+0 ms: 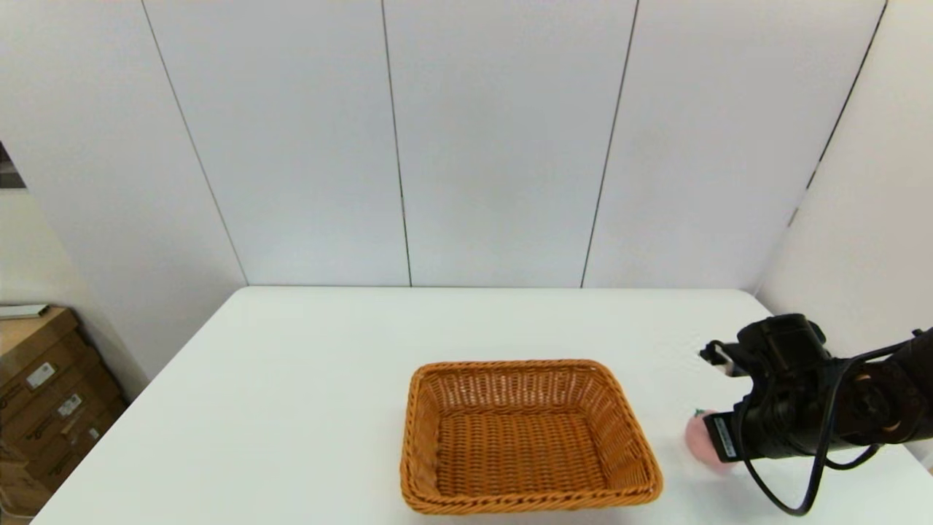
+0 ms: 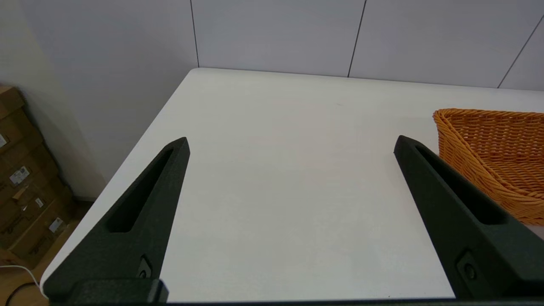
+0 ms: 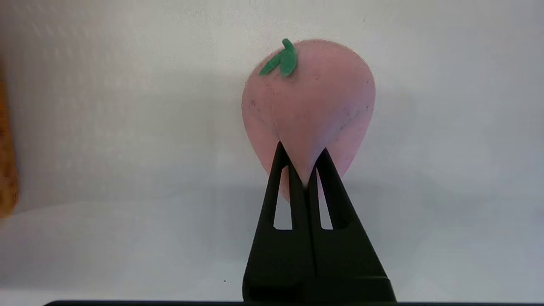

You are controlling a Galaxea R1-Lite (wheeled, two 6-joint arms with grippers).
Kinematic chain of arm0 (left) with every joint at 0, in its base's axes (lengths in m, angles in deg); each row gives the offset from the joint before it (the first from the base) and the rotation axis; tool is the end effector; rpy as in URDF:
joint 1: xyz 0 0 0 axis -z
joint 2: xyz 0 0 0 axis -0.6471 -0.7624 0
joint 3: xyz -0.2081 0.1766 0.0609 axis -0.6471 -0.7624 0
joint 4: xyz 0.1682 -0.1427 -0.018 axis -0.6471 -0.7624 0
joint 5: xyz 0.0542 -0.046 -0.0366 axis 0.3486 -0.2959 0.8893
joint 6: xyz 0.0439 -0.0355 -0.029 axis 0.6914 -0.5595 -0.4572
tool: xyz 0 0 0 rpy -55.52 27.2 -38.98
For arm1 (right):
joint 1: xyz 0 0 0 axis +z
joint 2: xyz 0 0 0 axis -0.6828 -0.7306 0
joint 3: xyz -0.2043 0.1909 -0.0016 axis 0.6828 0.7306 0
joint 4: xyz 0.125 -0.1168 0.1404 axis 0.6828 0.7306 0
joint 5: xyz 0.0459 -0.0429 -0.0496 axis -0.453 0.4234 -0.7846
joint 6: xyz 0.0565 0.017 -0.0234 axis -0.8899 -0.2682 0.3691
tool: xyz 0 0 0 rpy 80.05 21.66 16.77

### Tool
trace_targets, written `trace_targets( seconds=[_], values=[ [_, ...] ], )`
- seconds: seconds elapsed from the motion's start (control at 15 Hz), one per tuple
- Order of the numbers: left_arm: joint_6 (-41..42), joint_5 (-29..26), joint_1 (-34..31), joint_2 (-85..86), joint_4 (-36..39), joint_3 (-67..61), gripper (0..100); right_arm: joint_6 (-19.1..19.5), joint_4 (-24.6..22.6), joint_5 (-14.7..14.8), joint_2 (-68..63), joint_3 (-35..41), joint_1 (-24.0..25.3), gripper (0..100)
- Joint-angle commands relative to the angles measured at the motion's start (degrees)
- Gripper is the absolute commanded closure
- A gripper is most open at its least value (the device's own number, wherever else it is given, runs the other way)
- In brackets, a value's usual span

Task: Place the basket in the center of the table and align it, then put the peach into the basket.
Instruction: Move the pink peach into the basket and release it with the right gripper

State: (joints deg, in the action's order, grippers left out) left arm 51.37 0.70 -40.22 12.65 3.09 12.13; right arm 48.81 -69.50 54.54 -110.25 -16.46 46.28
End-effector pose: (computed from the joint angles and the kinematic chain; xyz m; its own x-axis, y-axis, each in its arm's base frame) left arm 0.0716 0.0020 0.0774 0.9994 0.0312 0.0116 -0.0301 0.9961 -0.0834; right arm 0.2898 0.0151 -0.0445 0.4603 0.0071 -0.8877 -0.0657 0.9975 -0.0260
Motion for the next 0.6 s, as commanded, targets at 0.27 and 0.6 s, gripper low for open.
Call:
trace_targets(
  seconds=[0.27, 0.6],
  values=[
    [-0.1, 0.0, 0.0, 0.0, 0.0, 0.0, 0, 0.2, -4.5, -4.9, 27.4, -4.2, 18.0, 100],
    [-0.2, 0.0, 0.0, -0.1, 0.0, 0.0, 0, 0.2, -4.5, 1.0, 22.0, -3.8, 33.9, 100]
  ],
)
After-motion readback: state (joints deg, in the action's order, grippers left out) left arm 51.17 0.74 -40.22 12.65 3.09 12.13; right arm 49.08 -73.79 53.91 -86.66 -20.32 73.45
